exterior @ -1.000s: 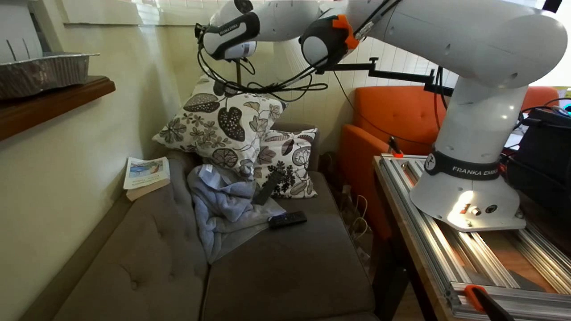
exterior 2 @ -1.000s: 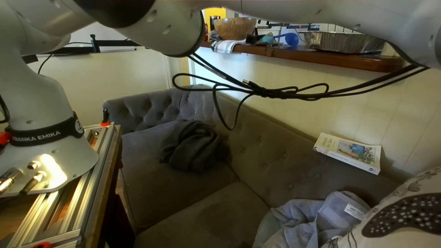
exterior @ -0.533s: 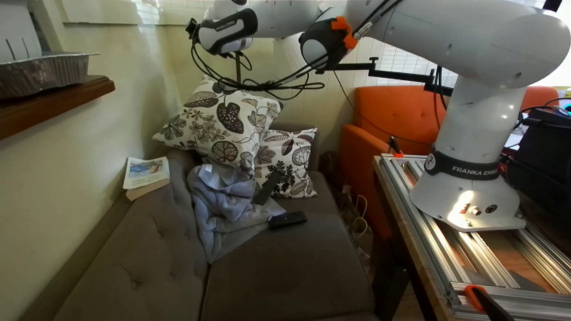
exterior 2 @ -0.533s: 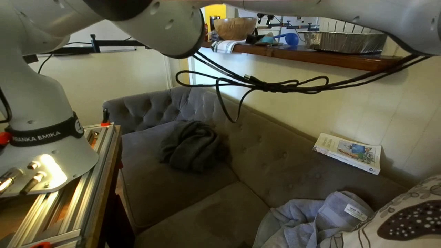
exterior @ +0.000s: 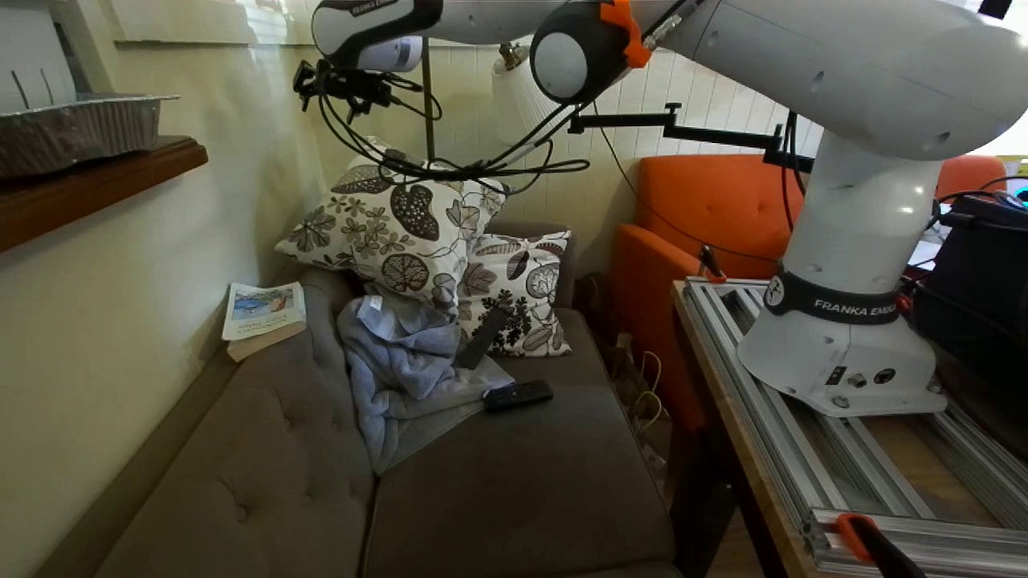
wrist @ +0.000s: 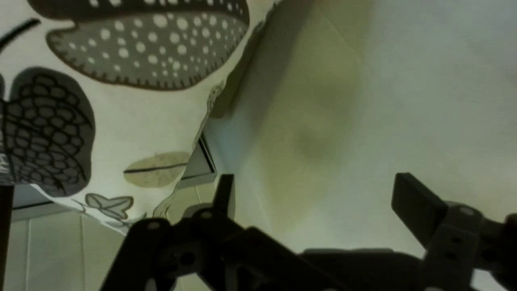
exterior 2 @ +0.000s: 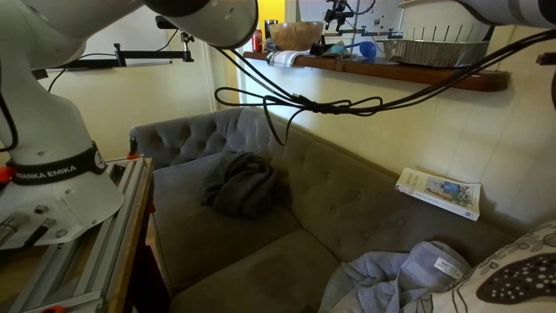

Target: Move the left pillow to the right

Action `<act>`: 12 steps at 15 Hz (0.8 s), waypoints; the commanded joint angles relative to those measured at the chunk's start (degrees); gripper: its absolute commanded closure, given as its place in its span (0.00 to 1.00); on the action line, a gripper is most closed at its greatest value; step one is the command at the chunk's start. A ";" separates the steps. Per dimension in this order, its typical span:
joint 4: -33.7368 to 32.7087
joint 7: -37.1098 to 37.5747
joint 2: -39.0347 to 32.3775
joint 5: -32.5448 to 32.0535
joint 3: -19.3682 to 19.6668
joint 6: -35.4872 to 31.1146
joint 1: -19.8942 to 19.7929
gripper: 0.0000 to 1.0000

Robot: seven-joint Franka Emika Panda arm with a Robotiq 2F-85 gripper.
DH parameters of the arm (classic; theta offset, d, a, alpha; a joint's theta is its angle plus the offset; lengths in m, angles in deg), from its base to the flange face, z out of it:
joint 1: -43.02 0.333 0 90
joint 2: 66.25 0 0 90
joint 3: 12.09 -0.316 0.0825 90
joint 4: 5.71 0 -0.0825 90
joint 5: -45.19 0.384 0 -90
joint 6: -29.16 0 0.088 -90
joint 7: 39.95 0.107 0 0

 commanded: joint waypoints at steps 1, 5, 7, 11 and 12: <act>8.98 -5.86 7.24 1.44 -2.37 9.36 0.22 0.00; 17.19 -13.10 14.72 1.67 -4.52 19.49 -0.25 0.00; 21.99 -16.53 19.23 1.61 -5.21 24.21 -0.25 0.00; 30.67 -23.35 27.95 0.82 -5.75 34.66 -0.33 0.00; 32.93 -25.09 30.14 0.50 -5.63 37.45 -0.31 0.00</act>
